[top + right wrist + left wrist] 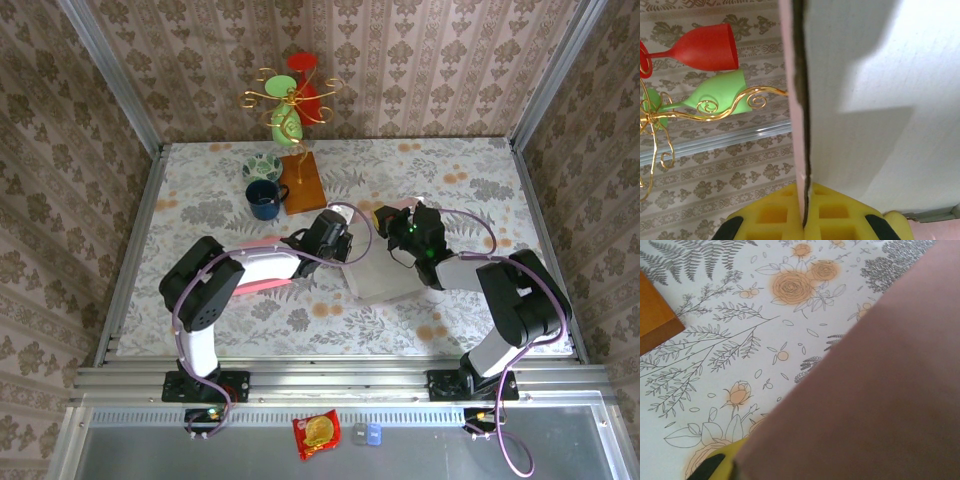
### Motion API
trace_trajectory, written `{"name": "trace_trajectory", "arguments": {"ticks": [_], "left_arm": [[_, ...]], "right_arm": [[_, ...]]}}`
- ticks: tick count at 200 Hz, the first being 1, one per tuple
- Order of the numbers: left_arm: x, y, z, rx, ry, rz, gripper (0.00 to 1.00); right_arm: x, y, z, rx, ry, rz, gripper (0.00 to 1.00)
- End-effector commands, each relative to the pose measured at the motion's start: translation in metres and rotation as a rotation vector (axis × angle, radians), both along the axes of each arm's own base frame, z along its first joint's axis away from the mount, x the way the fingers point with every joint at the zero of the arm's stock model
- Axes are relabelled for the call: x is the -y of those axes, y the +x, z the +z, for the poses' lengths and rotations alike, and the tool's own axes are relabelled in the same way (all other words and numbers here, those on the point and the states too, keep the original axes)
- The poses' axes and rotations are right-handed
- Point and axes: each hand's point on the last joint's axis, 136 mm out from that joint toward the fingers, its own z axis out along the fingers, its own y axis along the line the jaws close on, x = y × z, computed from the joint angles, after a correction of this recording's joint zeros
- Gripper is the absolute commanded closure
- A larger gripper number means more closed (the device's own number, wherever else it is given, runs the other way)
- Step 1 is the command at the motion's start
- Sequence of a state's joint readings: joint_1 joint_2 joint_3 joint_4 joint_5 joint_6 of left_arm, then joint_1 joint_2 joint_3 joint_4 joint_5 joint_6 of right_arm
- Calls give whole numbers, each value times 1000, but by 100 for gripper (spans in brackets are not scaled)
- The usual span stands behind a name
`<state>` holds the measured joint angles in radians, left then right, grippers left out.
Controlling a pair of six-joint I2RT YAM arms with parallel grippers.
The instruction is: Fold the paper box
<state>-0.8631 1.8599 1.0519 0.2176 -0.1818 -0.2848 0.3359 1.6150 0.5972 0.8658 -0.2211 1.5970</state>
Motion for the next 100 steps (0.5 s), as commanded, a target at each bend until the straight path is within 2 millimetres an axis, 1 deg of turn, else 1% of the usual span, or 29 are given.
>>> {"name": "trace_trajectory", "arguments": {"ticks": [1, 24, 58, 100], "left_arm": [[6, 9, 12, 26, -32, 69, 82], [4, 11, 12, 18, -34, 113, 82], [3, 12, 16, 11, -46, 159, 82], [-1, 13, 14, -13, -37, 253, 83]], "right_arm": [[-4, -10, -17, -55, -8, -2, 100], [-5, -11, -17, -55, -12, -12, 100], [-7, -14, -22, -71, -31, -34, 100], [-10, -14, -23, -82, -20, -67, 100]]}}
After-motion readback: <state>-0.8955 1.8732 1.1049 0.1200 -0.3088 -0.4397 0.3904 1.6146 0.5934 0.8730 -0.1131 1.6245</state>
